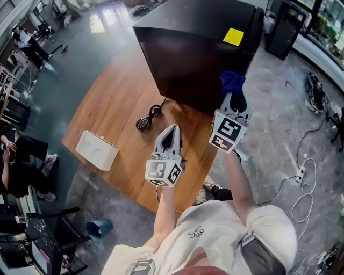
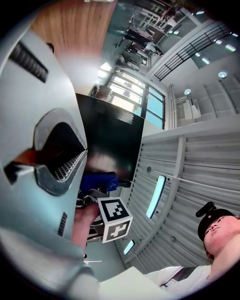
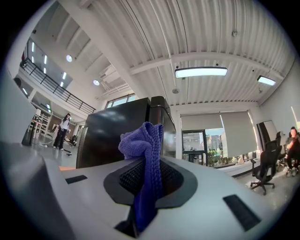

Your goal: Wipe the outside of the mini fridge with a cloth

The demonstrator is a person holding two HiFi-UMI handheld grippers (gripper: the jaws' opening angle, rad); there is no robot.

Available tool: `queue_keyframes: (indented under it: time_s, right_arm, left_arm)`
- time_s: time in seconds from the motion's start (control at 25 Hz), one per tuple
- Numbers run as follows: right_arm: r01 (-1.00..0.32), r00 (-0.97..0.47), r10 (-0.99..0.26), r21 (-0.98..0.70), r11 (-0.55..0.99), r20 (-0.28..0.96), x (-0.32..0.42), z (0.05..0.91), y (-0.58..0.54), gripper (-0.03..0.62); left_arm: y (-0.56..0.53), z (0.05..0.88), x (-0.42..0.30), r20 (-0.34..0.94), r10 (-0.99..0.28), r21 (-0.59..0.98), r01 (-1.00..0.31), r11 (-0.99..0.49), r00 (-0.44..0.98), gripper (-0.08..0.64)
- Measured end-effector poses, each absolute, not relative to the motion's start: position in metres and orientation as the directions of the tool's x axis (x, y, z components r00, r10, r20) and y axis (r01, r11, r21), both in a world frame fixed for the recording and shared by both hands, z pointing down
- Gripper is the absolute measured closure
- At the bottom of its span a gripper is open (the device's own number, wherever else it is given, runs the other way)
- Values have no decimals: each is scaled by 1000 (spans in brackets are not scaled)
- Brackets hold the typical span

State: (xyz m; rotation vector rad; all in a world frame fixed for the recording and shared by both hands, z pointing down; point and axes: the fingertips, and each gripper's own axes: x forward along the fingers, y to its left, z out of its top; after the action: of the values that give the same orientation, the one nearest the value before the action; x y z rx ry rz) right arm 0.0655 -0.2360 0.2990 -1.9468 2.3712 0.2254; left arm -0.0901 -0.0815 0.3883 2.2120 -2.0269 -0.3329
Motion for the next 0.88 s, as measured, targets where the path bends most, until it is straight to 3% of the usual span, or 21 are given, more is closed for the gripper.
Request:
queue_keyframes:
  time_s: [0.56,0.88]
  right_arm:
    - [-988,-139,-981,89,127,-138,102,303,-236,531]
    - [-931,-359,-915,143,337,-182,20,293,-210,531]
  left_arm:
    - [-80,385,-80,-84,-992,232,-967,-108,91,555]
    - [-81,394,-110,-80,-997,263,-964,-38,17,555]
